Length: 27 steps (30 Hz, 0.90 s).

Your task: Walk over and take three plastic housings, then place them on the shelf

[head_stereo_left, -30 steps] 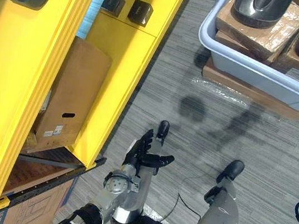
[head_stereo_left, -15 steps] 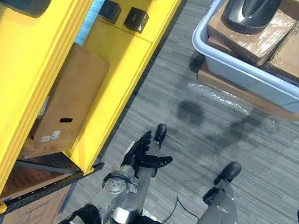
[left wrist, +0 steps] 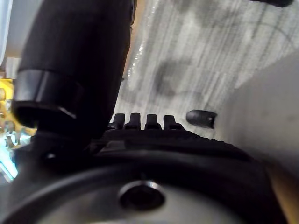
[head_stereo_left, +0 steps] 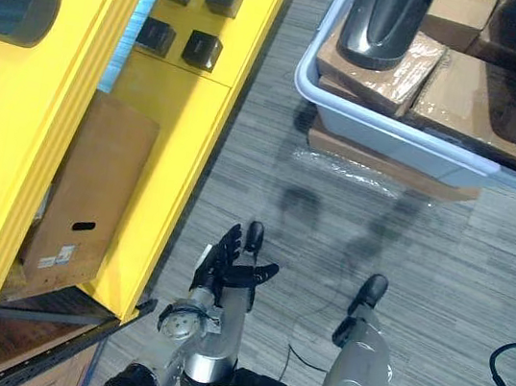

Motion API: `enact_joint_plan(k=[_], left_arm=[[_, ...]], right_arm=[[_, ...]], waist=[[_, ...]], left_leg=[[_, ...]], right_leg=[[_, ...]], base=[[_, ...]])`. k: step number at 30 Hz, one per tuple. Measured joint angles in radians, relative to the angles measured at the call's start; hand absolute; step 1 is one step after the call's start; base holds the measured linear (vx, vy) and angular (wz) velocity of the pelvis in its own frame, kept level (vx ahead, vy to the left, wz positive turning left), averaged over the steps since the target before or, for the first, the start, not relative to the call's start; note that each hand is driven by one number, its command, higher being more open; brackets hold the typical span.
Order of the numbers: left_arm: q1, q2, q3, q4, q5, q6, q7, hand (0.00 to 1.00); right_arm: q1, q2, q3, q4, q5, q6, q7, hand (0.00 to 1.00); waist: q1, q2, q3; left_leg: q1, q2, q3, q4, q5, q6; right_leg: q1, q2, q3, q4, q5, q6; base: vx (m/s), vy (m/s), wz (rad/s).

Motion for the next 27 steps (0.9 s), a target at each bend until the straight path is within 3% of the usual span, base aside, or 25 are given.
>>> enact_joint_plan(k=[5, 8, 14, 18, 20, 24, 27], left_arm=[[0.009, 0.033, 0.105, -0.328, -0.124, 0.021, -0.074, 1.00], [-0.006, 0.052, 0.120, -0.414, -0.235, 0.051, -0.145, 1.00], [-0.074, 0.067, 0.060, -0.430, -0.668, 0.315, -0.296, 1.00], [-0.139, 0.059, -0.029, -0.378, -0.846, 0.428, -0.342, 1.00], [-0.199, 0.045, -0.063, -0.345, -0.892, 0.433, -0.370, 1.00], [-0.287, 0.001, -0.070, -0.263, -1.003, 0.423, -0.376, 1.00], [-0.302, -0.028, -0.074, -0.236, -1.013, 0.357, -0.368, 1.00]], right_arm=[[0.084, 0.019, -0.078, -0.223, -0.170, -0.115, -0.126, 0.00], [0.120, 0.057, -0.091, -0.281, -0.223, -0.149, -0.169, 0.00], [0.201, 0.182, -0.090, -0.329, -0.402, -0.158, -0.193, 0.00], [0.325, 0.250, -0.091, -0.437, -0.500, -0.192, -0.217, 0.00], [0.407, 0.286, -0.089, -0.541, -0.573, -0.237, -0.224, 0.00], [0.515, 0.353, -0.073, -0.651, -0.647, -0.290, -0.236, 0.00], [0.600, 0.403, -0.056, -0.709, -0.685, -0.324, -0.248, 0.00]], waist=[[-0.043, -0.024, 0.013], [-0.052, -0.042, 0.012], [-0.075, -0.098, -0.013], [-0.091, -0.132, -0.067], [-0.109, -0.155, -0.095], [-0.139, -0.176, -0.162], [-0.156, -0.184, -0.225]], left_leg=[[0.060, 0.000, -0.008, -0.035, 0.012, 0.000], [0.085, 0.000, -0.004, -0.043, 0.015, 0.001], [0.117, 0.011, 0.004, -0.045, 0.010, -0.004], [0.128, 0.016, 0.022, -0.046, 0.002, -0.006], [0.136, 0.023, 0.041, -0.046, -0.001, -0.008], [0.148, 0.032, 0.081, -0.046, -0.002, -0.009], [0.157, 0.045, 0.100, -0.047, -0.009, -0.016]], right_leg=[[0.065, 0.001, -0.021, -0.009, -0.009, 0.013], [0.086, 0.001, -0.020, -0.011, -0.012, 0.016], [0.137, 0.016, -0.027, -0.048, -0.008, 0.019], [0.152, 0.024, -0.021, -0.078, 0.000, 0.022], [0.158, 0.033, -0.008, -0.100, 0.010, 0.021], [0.168, 0.044, 0.011, -0.134, 0.026, 0.017], [0.173, 0.058, 0.021, -0.152, 0.033, 0.013]], base=[[0.02, -0.025, 0.10], [0.00, 0.000, 0.00], [0.01, -0.021, 0.01], [0.03, -0.035, -0.09], [0.05, -0.035, -0.20], [0.02, -0.023, -0.19], [0.01, -0.032, -0.18]])
